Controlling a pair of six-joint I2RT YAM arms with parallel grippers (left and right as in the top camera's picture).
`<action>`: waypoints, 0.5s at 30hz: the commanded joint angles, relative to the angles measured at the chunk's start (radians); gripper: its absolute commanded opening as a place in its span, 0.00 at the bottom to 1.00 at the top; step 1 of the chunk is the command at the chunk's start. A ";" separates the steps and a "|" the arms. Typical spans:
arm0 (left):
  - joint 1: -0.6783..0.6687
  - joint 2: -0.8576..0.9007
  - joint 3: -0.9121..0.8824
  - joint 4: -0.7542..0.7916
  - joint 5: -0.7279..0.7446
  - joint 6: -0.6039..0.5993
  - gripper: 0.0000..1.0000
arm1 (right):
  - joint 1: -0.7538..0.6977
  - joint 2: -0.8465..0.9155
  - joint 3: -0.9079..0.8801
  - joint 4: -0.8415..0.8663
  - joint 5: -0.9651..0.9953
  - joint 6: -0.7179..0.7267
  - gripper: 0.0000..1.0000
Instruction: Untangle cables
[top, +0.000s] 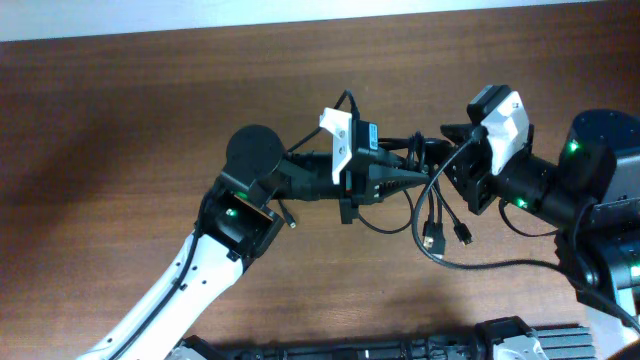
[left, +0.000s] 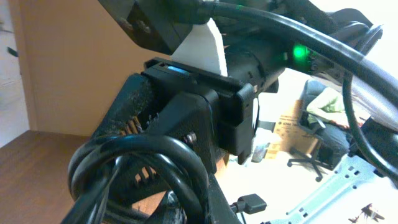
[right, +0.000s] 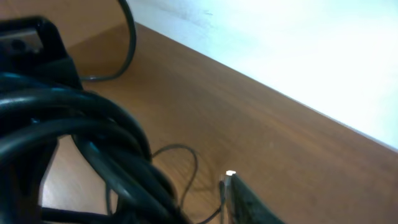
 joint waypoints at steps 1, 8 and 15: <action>-0.029 -0.011 0.010 0.025 0.113 -0.013 0.00 | -0.010 0.010 0.010 0.014 0.244 0.149 0.07; 0.030 -0.012 0.010 0.135 0.168 -0.013 0.00 | -0.010 0.010 0.010 0.003 0.267 0.165 0.04; 0.111 -0.012 0.010 0.135 0.212 -0.014 0.39 | -0.010 0.010 0.010 0.004 0.266 0.164 0.04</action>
